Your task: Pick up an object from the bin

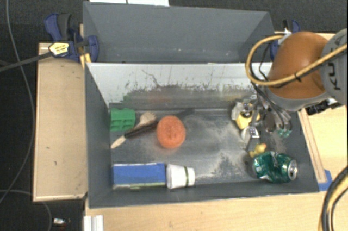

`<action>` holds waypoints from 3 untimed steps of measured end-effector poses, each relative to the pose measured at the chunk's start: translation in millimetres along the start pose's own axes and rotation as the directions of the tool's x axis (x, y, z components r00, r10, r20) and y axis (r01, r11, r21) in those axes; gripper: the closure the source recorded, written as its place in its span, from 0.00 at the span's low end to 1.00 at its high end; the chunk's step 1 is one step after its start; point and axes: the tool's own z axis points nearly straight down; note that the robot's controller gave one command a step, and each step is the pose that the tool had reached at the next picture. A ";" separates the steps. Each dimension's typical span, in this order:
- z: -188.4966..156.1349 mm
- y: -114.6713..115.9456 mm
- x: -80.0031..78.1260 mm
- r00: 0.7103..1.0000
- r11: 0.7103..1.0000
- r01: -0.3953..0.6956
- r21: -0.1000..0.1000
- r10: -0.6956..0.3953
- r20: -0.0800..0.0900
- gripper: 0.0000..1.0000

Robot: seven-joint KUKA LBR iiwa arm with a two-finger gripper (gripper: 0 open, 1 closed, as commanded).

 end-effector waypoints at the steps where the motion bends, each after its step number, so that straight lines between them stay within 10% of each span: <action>1: -3.9 0.2 -1.9 1.000 1.000 0.002 0.001 -0.002 0.008 0.00; 2: 48.7 -45.4 22.9 0.970 0.970 -0.242 -0.003 0.242 0.015 0.00; 3: 45.9 -76.7 37.6 0.990 0.990 -0.141 0.000 0.141 0.008 0.00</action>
Offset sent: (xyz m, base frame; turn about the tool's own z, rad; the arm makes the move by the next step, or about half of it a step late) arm -0.0405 -0.0704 -0.0794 0.3740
